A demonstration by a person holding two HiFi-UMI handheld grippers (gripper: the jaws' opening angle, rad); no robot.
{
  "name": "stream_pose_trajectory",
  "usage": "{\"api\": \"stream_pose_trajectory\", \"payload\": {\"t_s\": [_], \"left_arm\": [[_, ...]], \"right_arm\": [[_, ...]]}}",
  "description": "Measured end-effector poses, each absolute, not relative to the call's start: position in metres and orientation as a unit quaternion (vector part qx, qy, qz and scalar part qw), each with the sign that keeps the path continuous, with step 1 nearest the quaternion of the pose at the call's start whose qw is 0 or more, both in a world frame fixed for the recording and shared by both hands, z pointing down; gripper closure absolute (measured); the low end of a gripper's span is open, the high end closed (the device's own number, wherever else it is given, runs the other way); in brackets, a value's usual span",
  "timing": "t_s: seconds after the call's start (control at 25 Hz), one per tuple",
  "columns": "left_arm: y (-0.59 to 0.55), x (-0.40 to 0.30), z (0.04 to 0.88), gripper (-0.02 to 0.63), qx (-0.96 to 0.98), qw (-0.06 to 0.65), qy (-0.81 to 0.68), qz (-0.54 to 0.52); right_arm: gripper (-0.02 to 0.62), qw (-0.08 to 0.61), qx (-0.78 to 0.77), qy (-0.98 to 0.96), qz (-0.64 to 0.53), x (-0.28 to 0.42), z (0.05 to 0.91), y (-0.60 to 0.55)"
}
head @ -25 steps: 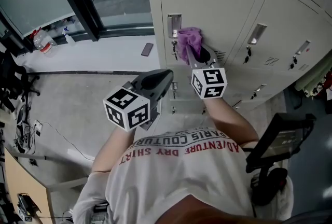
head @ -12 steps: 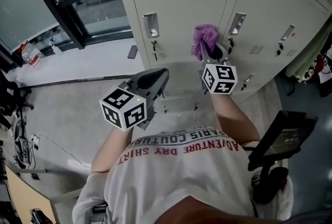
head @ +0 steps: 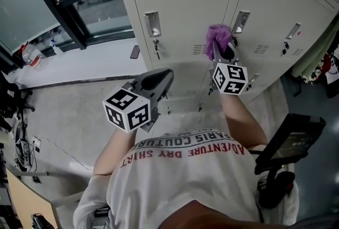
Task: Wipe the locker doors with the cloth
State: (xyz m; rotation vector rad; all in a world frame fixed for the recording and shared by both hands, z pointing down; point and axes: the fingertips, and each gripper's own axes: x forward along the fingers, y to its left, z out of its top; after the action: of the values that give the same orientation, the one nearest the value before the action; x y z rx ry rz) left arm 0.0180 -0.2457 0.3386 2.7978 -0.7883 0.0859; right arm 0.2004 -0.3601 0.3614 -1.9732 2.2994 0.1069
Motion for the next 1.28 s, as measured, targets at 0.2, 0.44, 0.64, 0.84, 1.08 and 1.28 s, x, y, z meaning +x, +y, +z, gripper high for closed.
{"api": "stream_pose_trajectory", "payload": {"t_s": [0.2,0.44,0.64,0.84,1.08,1.28], "left_arm": [[-0.241,0.011,0.337,0.604,0.954,0.116,-0.277,0.026],[-0.236,-0.005,0.333,0.604,0.949,0.115,-0.295,0.017],[-0.231,-0.024,0.334,0.604,0.941,0.117,-0.317,0.010],[-0.229,-0.050,0.338,0.604,0.930,0.123,-0.345,0.006],[-0.229,-0.079,0.347,0.604,0.918,0.132,-0.374,0.009],[-0.230,-0.094,0.350,0.604,0.911,0.135,-0.389,0.014]], "right_arm": [[0.520,0.051,-0.650,0.757,0.030,0.198,0.361,-0.357],[0.520,0.090,-0.588,0.802,0.045,0.144,0.334,-0.334],[0.520,0.106,-0.506,0.855,0.039,0.069,0.325,-0.318],[0.520,0.087,-0.445,0.891,0.036,-0.002,0.346,-0.309],[0.520,0.021,-0.429,0.903,0.034,-0.056,0.401,-0.327],[0.520,-0.006,-0.450,0.893,0.028,-0.066,0.422,-0.354]]}}
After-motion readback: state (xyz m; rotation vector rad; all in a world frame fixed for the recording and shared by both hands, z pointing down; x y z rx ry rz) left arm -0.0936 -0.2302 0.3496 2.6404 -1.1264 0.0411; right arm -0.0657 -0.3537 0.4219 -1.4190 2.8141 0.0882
